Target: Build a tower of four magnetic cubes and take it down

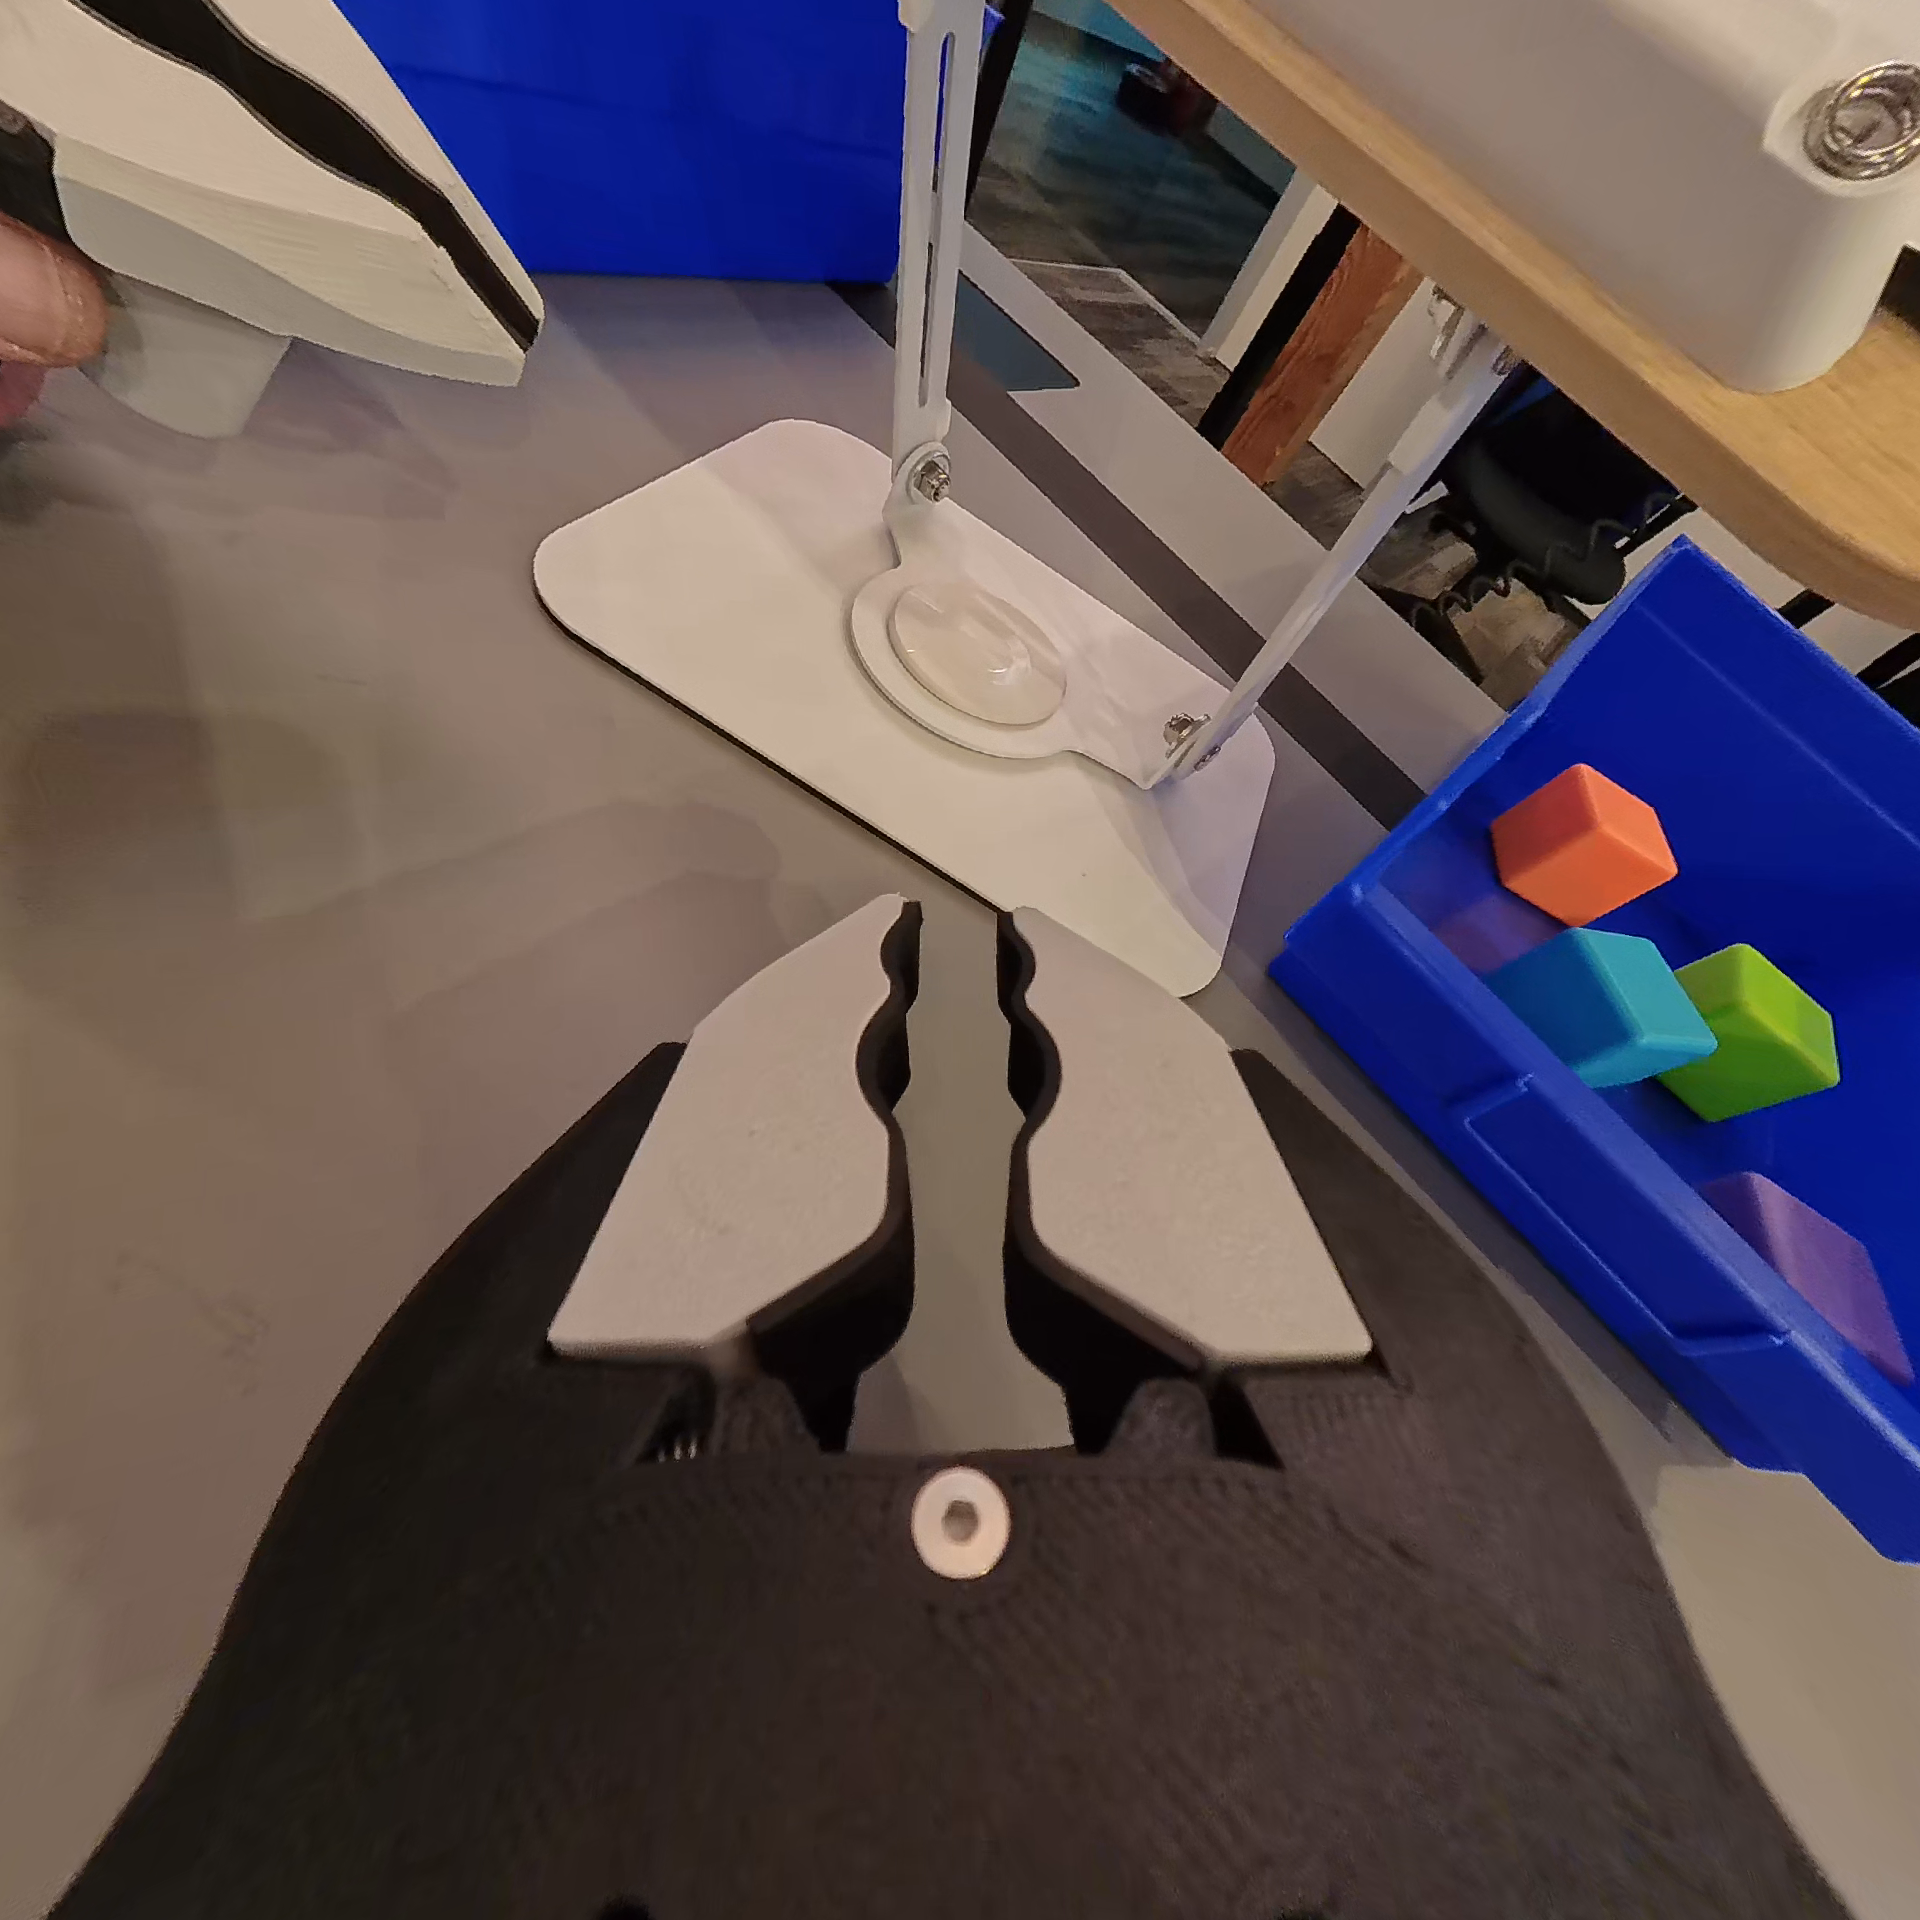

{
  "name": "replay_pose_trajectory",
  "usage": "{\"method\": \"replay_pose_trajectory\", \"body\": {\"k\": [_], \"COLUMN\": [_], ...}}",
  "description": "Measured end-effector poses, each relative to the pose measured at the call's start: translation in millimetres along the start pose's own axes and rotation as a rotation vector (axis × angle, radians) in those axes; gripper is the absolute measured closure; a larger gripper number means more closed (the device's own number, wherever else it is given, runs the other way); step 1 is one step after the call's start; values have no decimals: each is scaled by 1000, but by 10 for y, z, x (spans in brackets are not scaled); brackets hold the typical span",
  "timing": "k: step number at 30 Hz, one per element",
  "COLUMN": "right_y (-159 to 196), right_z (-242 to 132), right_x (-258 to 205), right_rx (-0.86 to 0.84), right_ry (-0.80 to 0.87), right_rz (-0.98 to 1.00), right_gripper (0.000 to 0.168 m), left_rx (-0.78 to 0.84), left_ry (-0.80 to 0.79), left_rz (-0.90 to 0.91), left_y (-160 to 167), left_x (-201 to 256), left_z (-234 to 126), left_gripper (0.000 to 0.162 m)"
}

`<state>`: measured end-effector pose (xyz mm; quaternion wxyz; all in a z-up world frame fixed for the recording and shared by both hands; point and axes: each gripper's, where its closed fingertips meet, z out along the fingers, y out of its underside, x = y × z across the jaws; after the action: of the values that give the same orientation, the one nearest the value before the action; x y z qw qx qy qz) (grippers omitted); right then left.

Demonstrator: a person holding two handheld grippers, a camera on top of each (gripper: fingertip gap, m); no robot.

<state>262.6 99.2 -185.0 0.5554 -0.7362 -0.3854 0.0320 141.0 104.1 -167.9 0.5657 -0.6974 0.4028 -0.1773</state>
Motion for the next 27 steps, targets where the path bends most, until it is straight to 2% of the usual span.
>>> {"method": "replay_pose_trajectory", "body": {"k": [27], "right_y": [-17], "right_z": [-9], "right_x": [19], "right_rx": [7], "right_ry": [12], "right_rz": [-5], "right_gripper": [150], "left_rx": [0], "left_ry": [-8], "left_rz": [6], "left_y": [1], "left_x": [-6], "left_z": [2], "left_gripper": [155]}}
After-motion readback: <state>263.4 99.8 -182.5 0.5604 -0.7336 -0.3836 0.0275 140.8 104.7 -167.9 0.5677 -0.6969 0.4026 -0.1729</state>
